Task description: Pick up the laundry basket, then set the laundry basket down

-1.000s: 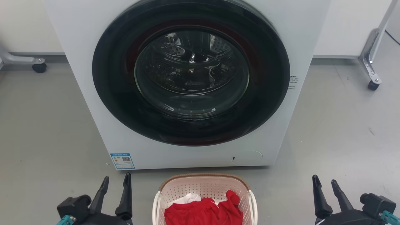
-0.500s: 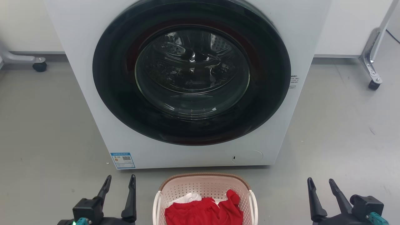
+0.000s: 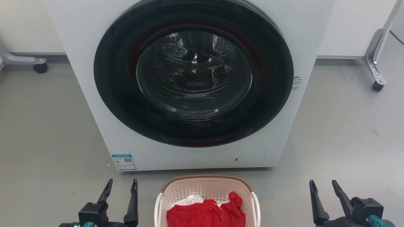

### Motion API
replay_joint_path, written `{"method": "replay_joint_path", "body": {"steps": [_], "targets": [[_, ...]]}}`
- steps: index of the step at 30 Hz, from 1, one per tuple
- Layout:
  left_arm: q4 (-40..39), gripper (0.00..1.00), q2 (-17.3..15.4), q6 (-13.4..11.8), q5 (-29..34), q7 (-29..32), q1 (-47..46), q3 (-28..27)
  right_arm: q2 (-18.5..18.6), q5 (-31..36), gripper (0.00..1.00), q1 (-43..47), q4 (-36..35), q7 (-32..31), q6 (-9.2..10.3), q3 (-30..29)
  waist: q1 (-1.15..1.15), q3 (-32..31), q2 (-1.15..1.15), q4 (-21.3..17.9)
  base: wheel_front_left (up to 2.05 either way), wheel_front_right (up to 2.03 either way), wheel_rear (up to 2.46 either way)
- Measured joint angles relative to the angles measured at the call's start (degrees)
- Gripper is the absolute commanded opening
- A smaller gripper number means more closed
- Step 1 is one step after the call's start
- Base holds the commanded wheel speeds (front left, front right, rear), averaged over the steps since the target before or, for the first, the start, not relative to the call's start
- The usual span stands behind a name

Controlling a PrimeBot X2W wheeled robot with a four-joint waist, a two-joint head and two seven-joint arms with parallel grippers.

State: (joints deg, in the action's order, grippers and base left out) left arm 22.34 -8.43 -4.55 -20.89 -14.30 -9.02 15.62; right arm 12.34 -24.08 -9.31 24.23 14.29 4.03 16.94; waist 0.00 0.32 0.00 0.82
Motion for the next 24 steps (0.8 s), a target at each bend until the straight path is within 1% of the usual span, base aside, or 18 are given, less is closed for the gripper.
{"method": "replay_joint_path", "body": {"steps": [24], "targets": [[0.79,1.0,0.96,0.0,0.35,0.0,0.0,-0.76,-0.2,1.21,1.0,0.01,-0.15,0.0,0.0,-1.09,0.0,1.14,0.0,-0.23,0.0,0.0,0.0]]}}
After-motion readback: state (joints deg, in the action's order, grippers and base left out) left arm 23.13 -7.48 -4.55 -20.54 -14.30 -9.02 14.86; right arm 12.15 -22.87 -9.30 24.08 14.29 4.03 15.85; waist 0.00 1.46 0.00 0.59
